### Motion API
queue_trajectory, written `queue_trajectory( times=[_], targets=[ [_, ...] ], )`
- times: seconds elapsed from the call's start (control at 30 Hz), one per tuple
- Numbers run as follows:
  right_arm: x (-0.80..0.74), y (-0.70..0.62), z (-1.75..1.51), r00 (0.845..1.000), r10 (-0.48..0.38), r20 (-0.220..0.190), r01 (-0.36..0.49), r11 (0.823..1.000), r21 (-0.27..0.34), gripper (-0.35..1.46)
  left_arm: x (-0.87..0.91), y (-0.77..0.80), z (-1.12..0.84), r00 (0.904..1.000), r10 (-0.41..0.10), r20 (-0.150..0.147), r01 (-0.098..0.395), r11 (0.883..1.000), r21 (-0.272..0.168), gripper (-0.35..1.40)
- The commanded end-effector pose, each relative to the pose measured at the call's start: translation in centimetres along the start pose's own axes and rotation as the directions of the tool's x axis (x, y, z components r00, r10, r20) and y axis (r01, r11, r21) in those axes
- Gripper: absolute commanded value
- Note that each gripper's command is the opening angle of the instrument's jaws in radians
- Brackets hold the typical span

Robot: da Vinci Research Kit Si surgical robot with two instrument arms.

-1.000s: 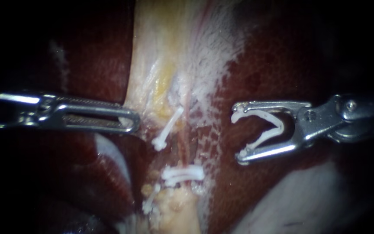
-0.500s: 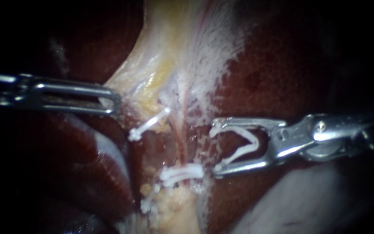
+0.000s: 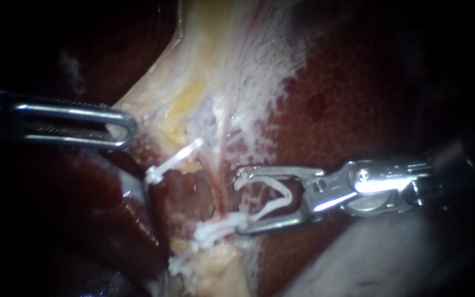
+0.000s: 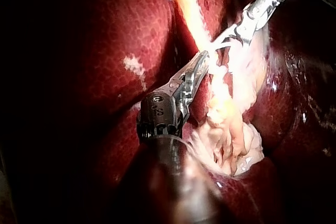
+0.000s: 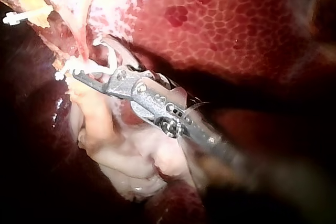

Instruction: Clipping third clip right tube

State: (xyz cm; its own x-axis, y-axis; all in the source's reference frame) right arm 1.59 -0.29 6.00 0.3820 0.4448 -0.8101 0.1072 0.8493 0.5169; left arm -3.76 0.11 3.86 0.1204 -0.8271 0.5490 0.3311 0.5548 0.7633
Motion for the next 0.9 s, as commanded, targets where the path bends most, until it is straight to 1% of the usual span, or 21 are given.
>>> queue_trajectory(
  times=[0.03, 0.3, 0.5, 0.73, 0.9],
  targets=[
    [0.01, 0.01, 0.03, 1.0, 0.0, 0.001, 0.0, 1.0, 0.003, 0.6, 0.0, 0.0, 0.0, 1.0, 0.001, 0.0, -0.001, 1.0, -0.001, -0.35],
    [0.09, 0.04, 0.25, 1.0, 0.001, 0.002, -0.001, 1.0, 0.016, 0.6, 0.02, -0.01, 0.02, 1.0, 0.002, -0.001, -0.002, 1.0, 0.004, -0.35],
    [0.15, 0.02, 0.35, 1.0, 0.002, 0.002, -0.002, 1.0, 0.017, 0.6, 0.02, -0.01, 0.02, 1.0, 0.003, -0.001, -0.003, 1.0, 0.004, -0.35],
    [0.18, -0.03, 0.36, 0.999, 0.054, 0.003, -0.054, 0.998, 0.021, 0.56, 0.03, -0.02, 0.03, 1.0, 0.003, -0.001, -0.003, 1.0, 0.004, -0.35],
    [0.18, -0.04, 0.36, 0.999, 0.054, 0.003, -0.054, 0.998, 0.022, 0.53, 0.03, -0.02, 0.03, 1.0, 0.003, -0.001, -0.003, 1.0, 0.004, -0.35]
  ],
)
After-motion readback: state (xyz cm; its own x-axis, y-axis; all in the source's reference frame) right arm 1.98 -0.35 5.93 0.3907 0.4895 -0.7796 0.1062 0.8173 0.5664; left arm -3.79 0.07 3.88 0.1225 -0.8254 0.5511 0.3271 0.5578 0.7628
